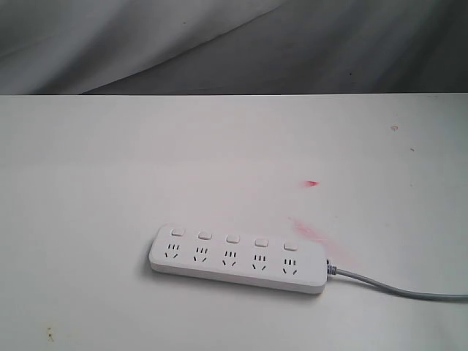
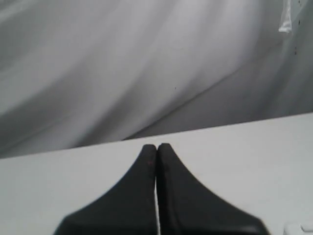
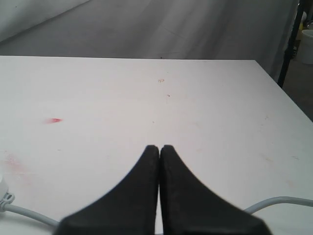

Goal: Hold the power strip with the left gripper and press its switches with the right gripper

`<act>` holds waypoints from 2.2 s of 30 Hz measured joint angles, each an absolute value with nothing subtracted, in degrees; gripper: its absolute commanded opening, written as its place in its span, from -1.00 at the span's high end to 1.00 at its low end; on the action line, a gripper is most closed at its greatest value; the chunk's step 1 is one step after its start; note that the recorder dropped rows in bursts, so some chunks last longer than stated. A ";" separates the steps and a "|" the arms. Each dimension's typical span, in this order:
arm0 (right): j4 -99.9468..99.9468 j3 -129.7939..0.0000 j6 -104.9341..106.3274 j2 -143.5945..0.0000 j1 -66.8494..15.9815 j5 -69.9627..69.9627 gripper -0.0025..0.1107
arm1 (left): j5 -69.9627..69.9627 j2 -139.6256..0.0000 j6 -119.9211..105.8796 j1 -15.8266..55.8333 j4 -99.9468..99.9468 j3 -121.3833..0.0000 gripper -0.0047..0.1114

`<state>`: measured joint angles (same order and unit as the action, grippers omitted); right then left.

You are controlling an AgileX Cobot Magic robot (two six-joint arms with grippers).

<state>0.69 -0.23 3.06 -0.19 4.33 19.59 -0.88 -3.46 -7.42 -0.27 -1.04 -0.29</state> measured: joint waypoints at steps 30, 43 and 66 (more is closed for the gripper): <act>0.69 -0.23 2.95 -0.19 4.33 19.59 0.96 | -13.23 -7.93 10.81 -0.27 -2.02 -25.86 0.91; 0.69 -0.23 2.95 -0.19 4.33 19.59 0.96 | -18.30 -9.49 6.13 -0.27 -4.92 -29.40 0.91; 0.69 -0.23 2.84 -0.19 4.33 19.59 0.96 | -33.71 -44.08 -74.38 -10.12 -62.41 -45.18 0.91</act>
<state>0.69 -0.23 2.84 -0.19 4.33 19.59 -33.71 -44.08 -74.38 -10.12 -62.41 -45.18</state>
